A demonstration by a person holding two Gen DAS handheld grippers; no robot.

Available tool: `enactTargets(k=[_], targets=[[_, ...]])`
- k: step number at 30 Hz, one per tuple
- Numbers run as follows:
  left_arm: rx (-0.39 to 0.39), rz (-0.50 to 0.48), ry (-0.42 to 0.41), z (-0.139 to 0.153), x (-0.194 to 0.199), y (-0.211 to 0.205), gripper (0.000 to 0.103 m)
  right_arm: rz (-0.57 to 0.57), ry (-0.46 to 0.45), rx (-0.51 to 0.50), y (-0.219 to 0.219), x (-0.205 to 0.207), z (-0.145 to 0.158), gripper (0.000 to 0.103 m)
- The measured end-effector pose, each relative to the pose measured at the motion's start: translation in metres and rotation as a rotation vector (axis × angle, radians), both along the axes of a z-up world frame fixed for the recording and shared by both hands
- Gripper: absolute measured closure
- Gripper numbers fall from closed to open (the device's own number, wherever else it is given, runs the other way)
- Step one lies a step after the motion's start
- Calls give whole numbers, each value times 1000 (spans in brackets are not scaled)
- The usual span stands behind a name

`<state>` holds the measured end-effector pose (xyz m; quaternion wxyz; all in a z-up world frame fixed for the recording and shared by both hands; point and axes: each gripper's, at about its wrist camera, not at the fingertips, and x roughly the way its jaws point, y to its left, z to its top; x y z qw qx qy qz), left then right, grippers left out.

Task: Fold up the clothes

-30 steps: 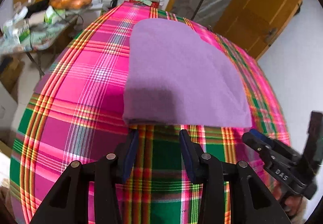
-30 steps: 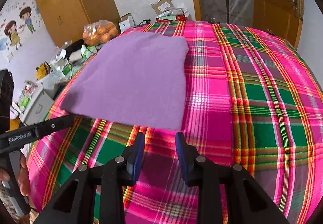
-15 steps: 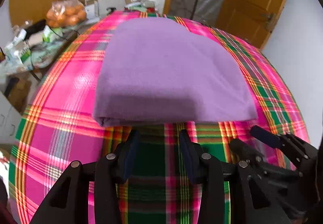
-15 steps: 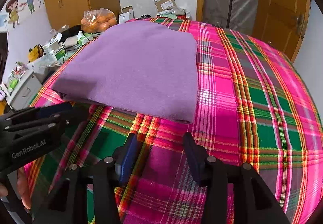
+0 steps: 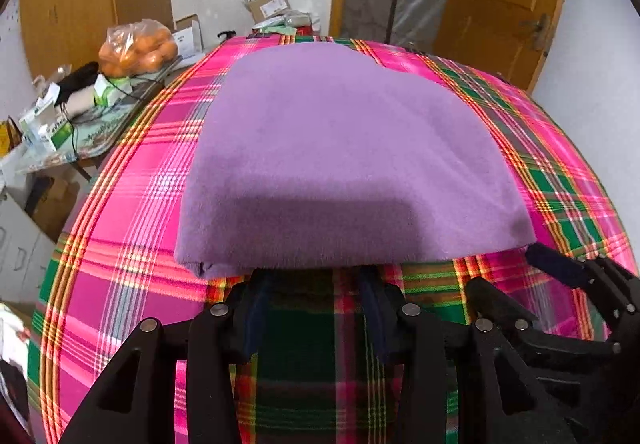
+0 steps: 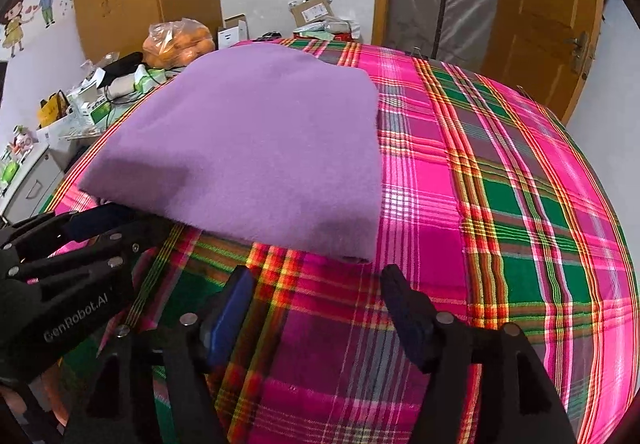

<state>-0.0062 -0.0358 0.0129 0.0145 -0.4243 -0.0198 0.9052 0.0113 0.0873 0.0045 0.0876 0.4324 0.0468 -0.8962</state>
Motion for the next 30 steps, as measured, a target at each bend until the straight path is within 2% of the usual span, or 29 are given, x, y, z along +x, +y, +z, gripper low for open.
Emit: enactTargets(k=[5, 15, 30], targets=[[-38, -1, 2, -1, -1, 5, 56, -13, -1, -1, 3, -5, 0, 33], [-40, 0, 2, 0, -1, 6, 55, -36, -5, -6, 12, -13, -1, 28], [-43, 0, 1, 0, -1, 4, 55, -34, -6, -5, 13, -13, -1, 27]])
